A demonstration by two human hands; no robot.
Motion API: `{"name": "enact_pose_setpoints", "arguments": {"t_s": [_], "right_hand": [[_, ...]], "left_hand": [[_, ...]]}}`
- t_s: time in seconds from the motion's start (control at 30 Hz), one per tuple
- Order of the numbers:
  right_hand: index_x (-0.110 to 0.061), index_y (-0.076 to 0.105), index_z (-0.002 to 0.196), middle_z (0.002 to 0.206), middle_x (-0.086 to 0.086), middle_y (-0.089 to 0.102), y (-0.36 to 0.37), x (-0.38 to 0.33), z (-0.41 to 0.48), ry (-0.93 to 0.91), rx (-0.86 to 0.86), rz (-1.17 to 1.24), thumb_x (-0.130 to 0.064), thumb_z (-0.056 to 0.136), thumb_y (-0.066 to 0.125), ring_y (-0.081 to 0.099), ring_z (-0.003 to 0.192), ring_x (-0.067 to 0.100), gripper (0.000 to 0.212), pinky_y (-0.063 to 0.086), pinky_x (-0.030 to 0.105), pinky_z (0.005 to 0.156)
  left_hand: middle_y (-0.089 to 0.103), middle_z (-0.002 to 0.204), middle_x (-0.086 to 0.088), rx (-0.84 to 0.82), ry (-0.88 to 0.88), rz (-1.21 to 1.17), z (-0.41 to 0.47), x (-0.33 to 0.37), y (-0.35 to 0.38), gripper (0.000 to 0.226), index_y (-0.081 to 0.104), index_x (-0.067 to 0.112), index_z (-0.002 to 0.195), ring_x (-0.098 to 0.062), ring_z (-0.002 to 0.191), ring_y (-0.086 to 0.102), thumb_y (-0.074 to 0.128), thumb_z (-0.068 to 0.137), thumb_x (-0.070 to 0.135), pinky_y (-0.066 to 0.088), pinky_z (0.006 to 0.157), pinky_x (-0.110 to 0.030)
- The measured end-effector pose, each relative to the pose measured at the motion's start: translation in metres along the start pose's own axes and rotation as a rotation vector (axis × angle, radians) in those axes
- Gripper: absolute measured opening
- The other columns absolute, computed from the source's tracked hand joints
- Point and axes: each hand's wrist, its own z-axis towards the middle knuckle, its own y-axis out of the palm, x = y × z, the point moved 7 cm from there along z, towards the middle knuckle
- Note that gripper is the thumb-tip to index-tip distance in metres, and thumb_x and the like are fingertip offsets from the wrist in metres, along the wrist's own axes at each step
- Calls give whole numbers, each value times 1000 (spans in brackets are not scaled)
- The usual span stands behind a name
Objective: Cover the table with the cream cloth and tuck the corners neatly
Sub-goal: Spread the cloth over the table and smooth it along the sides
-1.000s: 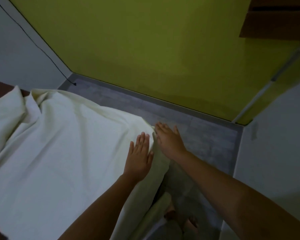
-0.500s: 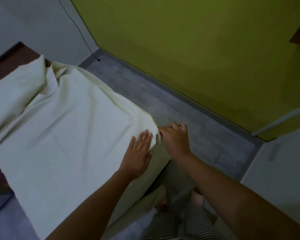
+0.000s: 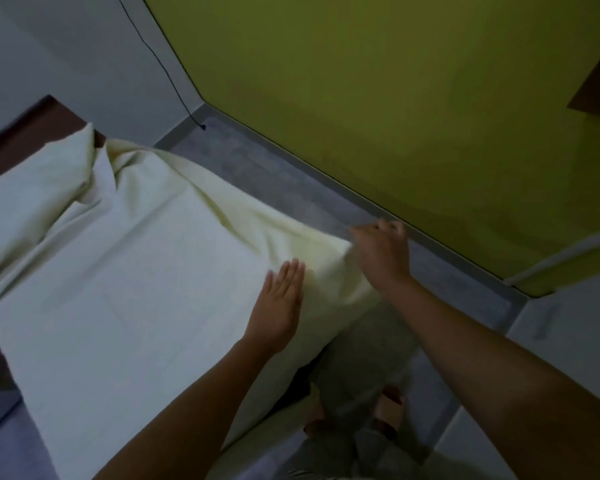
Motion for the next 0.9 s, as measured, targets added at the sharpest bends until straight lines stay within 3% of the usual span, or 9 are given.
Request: {"name": "enact_pose_setpoints", "arguments": {"t_s": [0.17, 0.33, 0.4, 0.5, 0.63, 0.73, 0.9], "right_hand": [[-20, 70, 94, 93, 0, 72, 20, -15, -34, -55, -44, 82, -4, 72, 64, 62, 88, 26, 28, 32, 36, 81], [-23, 73, 87, 81, -3, 72, 50, -12, -59, -88, -202, 88, -5, 60, 71, 63, 75, 24, 33, 29, 34, 78], [-22, 73, 87, 81, -1, 72, 56, -10, -61, -99, -209, 86, -5, 61, 70, 63, 76, 25, 31, 30, 35, 79], [-21, 72, 102, 95, 0, 72, 62, -2, -54, -65, -265, 101, -7, 74, 63, 61, 91, 25, 32, 35, 39, 88], [-27, 66, 116, 111, -5, 68, 76, 19, -41, 12, -389, 55, -15, 85, 57, 56, 107, 19, 34, 27, 35, 94], [-27, 69, 110, 105, -3, 70, 75, 37, -25, 72, -330, 18, -19, 83, 64, 58, 103, 20, 29, 28, 35, 89], [-22, 72, 106, 98, 2, 72, 70, 65, -3, 129, -274, 17, -9, 82, 61, 61, 99, 24, 29, 32, 38, 89]], "left_hand": [[2, 161, -6, -31, -40, 40, 54, 35, 0, 53, 2, 14, 152, -19, 148, -4, 16, 104, 32, 0, 121, -43], [0, 161, -4, -75, -152, 90, 33, 0, 3, 63, 4, 16, 153, -19, 148, -5, 19, 101, 47, -5, 120, -38], [7, 161, -4, -70, -171, 69, 32, -1, 5, 56, 14, 18, 152, -20, 149, 0, 20, 102, 43, -5, 119, -37], [18, 159, -6, -40, -170, 107, 46, 6, 6, 44, 32, 19, 147, -23, 148, 8, 26, 104, 29, -1, 121, -41], [23, 158, -7, -53, -173, 46, 72, 8, 11, 44, 32, 17, 147, -24, 148, 12, 24, 104, 26, 4, 122, -43], [23, 157, -8, -9, -178, -21, 100, 12, 8, 44, 32, 16, 147, -25, 147, 14, 26, 104, 25, 5, 121, -41], [31, 154, -9, 37, -208, -24, 151, 11, -3, 48, 37, 15, 144, -29, 145, 22, 49, 98, 17, 10, 119, -44]]}}
